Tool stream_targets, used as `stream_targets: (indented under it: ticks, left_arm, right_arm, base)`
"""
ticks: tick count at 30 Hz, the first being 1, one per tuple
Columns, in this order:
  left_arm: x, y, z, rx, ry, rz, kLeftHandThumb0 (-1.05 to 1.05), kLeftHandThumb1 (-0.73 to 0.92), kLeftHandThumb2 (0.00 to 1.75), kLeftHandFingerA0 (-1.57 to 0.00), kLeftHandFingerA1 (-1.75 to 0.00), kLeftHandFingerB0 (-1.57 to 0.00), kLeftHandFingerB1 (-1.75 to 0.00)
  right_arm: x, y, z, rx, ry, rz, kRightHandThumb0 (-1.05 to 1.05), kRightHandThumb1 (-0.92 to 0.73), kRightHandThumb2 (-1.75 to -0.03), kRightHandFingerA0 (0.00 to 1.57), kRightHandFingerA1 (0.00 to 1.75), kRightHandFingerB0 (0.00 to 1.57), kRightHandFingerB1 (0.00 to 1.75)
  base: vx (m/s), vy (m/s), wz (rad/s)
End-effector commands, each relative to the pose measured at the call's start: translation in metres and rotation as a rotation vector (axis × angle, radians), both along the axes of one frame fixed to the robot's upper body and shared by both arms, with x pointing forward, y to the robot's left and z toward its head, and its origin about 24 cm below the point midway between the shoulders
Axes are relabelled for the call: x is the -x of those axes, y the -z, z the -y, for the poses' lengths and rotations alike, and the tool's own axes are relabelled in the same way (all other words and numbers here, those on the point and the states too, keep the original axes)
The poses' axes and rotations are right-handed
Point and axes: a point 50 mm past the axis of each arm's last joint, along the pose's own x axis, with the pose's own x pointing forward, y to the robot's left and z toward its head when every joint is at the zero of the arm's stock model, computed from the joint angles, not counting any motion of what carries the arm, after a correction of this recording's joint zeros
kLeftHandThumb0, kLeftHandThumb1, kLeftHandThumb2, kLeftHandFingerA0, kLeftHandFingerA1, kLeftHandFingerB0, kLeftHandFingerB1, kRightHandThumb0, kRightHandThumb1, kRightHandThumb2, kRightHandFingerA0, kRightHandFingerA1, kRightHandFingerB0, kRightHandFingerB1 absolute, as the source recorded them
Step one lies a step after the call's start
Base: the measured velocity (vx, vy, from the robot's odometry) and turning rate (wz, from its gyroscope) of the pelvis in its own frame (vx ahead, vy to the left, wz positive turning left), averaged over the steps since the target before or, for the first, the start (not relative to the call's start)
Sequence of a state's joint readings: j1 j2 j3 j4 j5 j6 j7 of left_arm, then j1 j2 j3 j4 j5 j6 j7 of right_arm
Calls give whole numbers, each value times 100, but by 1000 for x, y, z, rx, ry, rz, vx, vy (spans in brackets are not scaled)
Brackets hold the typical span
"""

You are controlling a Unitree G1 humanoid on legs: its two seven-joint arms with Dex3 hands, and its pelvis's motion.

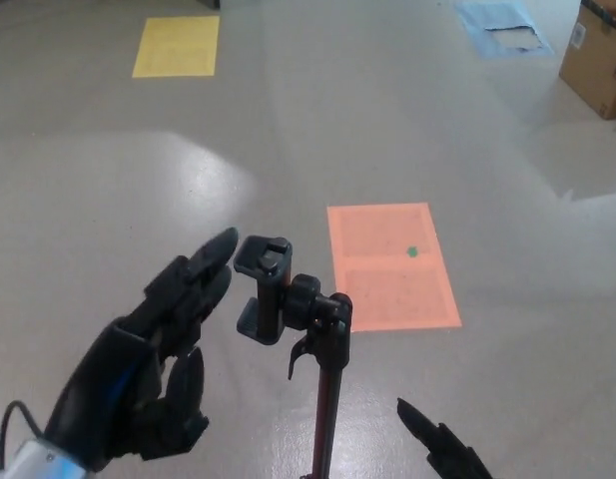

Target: A phone stand is kept on the floor and the robot uses both its hands to grab it and uses its left hand to extend the phone stand by pulling it upwards

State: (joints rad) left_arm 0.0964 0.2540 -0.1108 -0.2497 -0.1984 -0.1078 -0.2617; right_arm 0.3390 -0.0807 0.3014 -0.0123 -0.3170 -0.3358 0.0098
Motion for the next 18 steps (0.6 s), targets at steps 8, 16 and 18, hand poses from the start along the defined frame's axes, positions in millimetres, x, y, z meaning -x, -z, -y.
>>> stream_targets:
  ticks: [8,16,18]
  left_arm:
    - [-20,21,6,-42,-4,-156,-104,87,119,0,0,0,-6]
    - [-30,45,-1,92,-95,-286,-105,85,116,0,0,0,-4]
    - [-33,53,-7,117,-129,-322,-104,83,115,0,0,0,-6]
  right_arm:
    - [2,5,-5,-9,16,-31,-91,-63,-100,1,28,0,11]
    - [5,5,-9,10,21,-25,-91,-63,-101,1,37,0,12]
    - [4,5,-11,2,19,-28,-90,-62,-100,1,38,0,12]
  base:
    - [0,0,0]
    - [0,0,0]
    - [0,0,0]
